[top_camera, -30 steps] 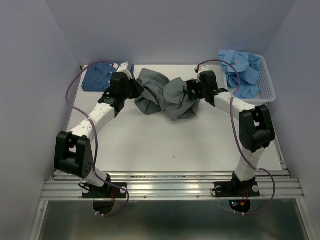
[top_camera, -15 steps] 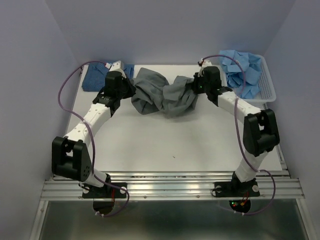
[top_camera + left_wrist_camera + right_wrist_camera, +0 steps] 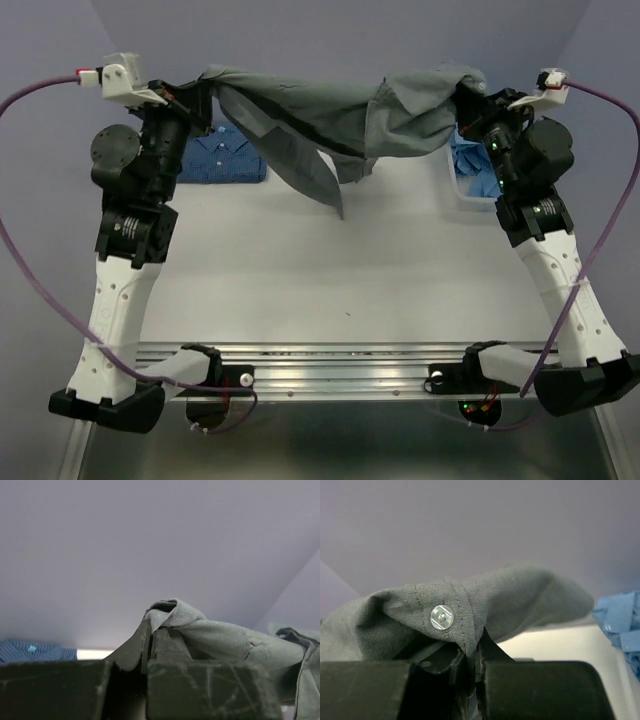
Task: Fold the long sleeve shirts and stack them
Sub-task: Flatten the shirt out
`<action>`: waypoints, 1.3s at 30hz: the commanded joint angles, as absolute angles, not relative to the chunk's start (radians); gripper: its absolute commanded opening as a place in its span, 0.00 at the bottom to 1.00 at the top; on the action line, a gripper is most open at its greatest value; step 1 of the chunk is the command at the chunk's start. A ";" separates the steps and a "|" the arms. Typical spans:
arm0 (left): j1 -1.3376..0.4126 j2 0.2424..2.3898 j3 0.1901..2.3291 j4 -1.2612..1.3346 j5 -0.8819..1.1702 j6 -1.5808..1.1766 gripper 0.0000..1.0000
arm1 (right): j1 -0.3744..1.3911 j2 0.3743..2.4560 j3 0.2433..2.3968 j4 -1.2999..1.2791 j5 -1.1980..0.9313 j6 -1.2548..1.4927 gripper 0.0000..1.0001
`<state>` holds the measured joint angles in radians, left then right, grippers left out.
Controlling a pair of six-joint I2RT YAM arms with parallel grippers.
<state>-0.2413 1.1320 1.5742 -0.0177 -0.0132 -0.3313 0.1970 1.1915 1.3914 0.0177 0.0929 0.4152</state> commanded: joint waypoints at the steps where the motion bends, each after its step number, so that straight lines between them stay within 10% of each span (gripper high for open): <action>1: -0.215 1.045 1.586 0.100 -0.129 -0.264 0.00 | 0.169 1.108 1.422 0.051 0.130 0.345 0.01; 17: -0.215 1.081 1.792 0.129 -0.021 -0.230 0.00 | 0.169 0.964 1.413 0.317 -0.110 0.186 0.05; 39: -0.215 0.859 1.666 0.117 -0.067 -0.279 0.00 | 0.169 0.824 1.482 0.037 0.018 0.210 0.05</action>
<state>-0.2405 0.8825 1.6615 0.0002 0.1619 -0.2932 0.1970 0.8230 1.4563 0.0998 -0.1276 0.2169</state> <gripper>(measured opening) 0.044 0.091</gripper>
